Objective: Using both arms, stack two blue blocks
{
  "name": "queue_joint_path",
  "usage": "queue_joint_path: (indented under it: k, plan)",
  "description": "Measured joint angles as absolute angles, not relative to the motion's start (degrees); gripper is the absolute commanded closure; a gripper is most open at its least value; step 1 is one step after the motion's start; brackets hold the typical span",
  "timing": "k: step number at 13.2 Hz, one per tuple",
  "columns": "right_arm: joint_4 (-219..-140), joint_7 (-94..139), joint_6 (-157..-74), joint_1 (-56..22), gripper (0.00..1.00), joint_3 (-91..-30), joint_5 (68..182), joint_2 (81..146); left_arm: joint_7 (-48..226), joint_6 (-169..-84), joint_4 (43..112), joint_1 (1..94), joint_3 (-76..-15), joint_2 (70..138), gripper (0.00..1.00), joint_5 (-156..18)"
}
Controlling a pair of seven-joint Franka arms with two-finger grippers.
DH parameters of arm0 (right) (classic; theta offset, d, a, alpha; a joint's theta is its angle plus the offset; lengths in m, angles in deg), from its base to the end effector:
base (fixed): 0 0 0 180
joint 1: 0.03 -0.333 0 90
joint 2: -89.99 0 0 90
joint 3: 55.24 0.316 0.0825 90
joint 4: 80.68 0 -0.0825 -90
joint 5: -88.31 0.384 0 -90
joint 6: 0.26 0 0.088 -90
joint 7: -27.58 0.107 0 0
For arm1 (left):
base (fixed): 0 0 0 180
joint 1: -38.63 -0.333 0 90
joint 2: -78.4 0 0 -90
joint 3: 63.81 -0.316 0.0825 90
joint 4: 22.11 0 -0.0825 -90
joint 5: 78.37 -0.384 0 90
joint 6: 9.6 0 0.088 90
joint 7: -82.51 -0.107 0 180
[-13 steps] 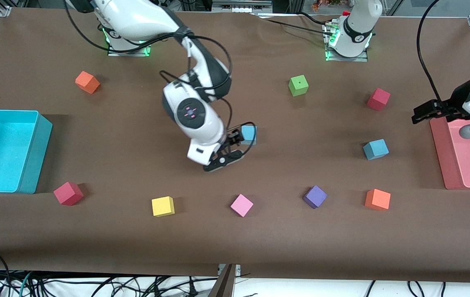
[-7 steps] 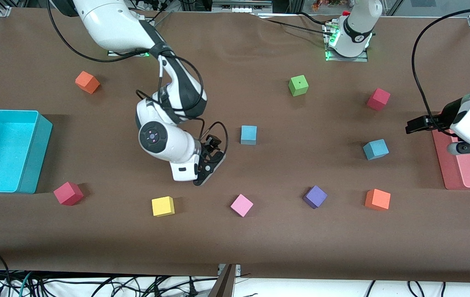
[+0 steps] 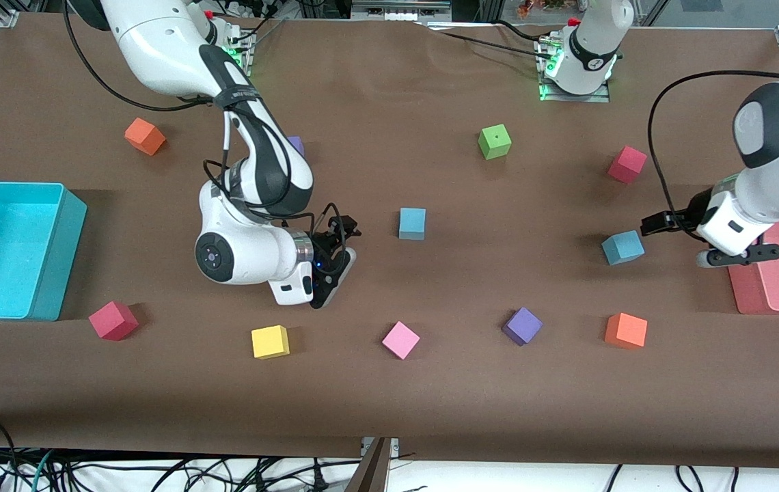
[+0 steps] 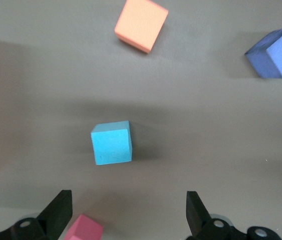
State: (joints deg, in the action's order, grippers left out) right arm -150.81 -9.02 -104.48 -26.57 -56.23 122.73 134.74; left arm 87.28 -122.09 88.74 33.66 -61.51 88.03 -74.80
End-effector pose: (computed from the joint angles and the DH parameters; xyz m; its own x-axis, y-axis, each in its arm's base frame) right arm 0.6431 0.3626 0.3037 0.6582 0.7430 0.1213 0.6734 -0.5090 -0.5361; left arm 0.5788 0.0236 0.3891 0.9778 0.1520 -0.1442 0.1604 -0.9859 0.0485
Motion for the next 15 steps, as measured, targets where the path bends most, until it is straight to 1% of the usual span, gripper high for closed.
queue_joint_path:
  k: [2, 4, 7, 9, 11, 15]
  plan:
    - [-151.2, -13.5, -103.5, -25.3, 0.0, -56.2, 123.8, 134.8, 87.4, -126.1, 93.4, 33.2, -61.5, 87.9, 0.0, -74.2]
    - [-151.8, -24.3, -103.8, -24.6, 0.0, -56.2, 126.1, 135.4, 87.4, -130.6, 97.8, 32.2, -61.5, 88.0, 0.0, -74.1]
    - [-156.4, -41.5, -109.2, -24.4, 0.0, -56.1, 132.0, 136.3, 88.6, -139.8, 104.0, 31.4, -61.5, 88.2, 0.0, -74.0]
    - [-159.9, -52.2, -112.5, -24.5, 0.0, -55.9, 138.3, 136.7, 89.4, -144.9, 105.8, 31.4, -61.5, 89.7, 0.0, -74.0]
    - [-163.0, -63.5, -113.5, -24.5, 0.0, -55.9, 145.2, 137.0, 89.4, -149.4, 106.0, 31.3, -61.5, 92.3, 0.0, -74.0]
    - [-168.5, -81.5, -114.8, -24.9, 0.0, -55.7, 153.7, 137.0, 87.8, -153.9, 106.0, 30.3, -61.5, 96.8, 0.0, -74.0]
